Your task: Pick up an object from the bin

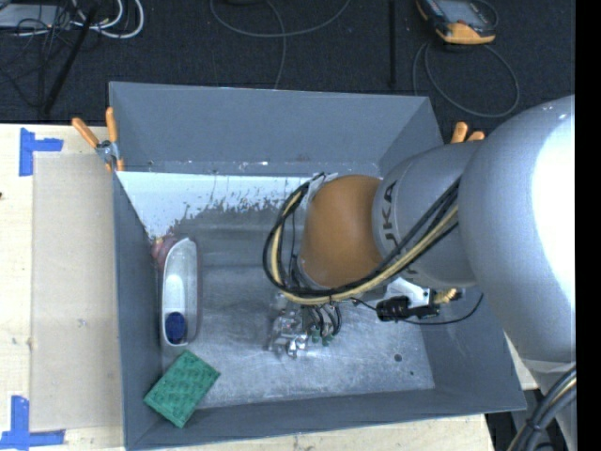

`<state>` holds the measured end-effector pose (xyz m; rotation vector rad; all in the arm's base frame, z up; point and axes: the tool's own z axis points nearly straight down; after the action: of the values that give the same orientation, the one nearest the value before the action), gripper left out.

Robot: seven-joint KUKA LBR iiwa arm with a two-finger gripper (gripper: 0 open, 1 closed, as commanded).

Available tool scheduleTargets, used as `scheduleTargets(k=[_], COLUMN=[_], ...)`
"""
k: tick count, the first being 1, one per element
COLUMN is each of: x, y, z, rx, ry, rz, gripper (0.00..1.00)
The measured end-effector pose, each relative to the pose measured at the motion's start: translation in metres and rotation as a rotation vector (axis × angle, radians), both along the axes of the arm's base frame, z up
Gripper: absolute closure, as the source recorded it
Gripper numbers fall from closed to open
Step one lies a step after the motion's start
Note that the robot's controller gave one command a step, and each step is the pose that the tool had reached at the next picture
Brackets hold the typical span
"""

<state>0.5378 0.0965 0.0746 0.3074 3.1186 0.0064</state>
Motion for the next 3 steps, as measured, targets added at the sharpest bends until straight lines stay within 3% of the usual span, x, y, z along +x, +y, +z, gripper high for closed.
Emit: scheduleTargets(k=[1, 2, 3], x=[0.000, 0.017, 0.014], y=[0.000, -0.048, -0.024], z=[0.000, 0.171, 0.062], rx=[0.000, -0.003, -0.003], ry=[0.000, -0.001, 0.017], rz=[-0.002, 0.019, -0.202], gripper=[1.00, 1.00, 1.00])
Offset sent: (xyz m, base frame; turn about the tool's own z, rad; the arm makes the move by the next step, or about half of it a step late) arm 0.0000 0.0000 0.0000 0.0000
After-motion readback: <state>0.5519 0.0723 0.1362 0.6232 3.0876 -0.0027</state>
